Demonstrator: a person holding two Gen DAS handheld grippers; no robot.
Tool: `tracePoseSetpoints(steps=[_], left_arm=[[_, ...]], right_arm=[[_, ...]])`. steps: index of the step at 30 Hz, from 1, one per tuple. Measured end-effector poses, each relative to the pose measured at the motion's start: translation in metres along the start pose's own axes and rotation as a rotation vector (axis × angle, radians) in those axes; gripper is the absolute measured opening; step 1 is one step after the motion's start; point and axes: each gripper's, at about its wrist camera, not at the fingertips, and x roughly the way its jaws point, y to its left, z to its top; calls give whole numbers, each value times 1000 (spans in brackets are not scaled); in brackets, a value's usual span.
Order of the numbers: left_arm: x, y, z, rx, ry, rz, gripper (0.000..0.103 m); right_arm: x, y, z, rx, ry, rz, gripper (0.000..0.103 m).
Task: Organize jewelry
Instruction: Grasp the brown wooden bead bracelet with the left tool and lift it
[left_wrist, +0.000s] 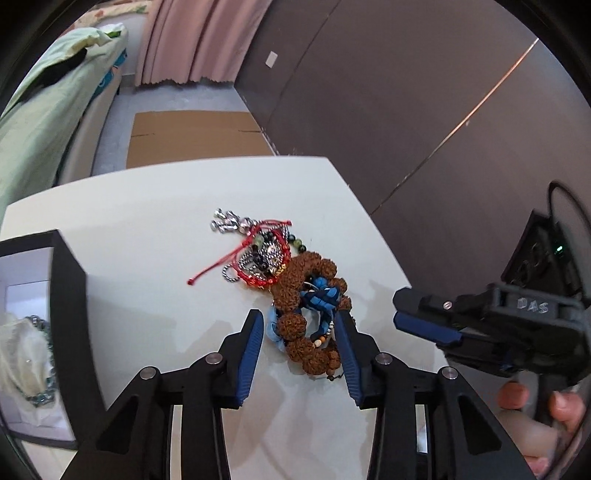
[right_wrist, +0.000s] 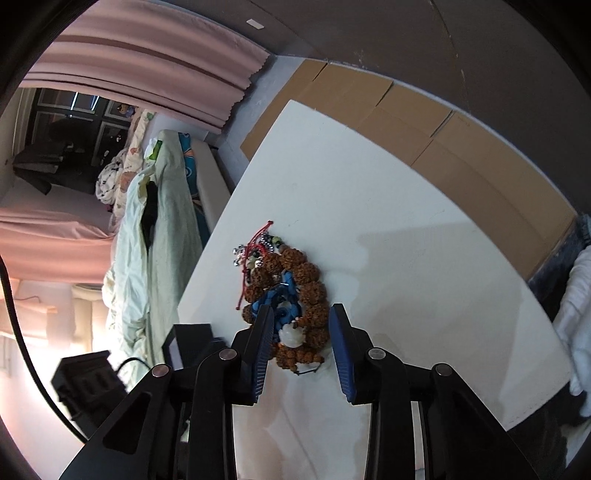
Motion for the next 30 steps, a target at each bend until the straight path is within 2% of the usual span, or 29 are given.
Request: tracePoseSetpoints(steps=[6,11,20,30], left_arm=[[20,-2,0,21,29,37,35],[30,-4,-2,59,47,89,21],[3,-13,1,110,-15,87,20],[-43,-17,6,84,-111,-35,20]], right_arm=[[3,1,4,7,13,24,33],[1,-1,7,10,10,21,33],[-2,-4,3,18,1,15,33],[-3,-3,0,10,4,18,33]])
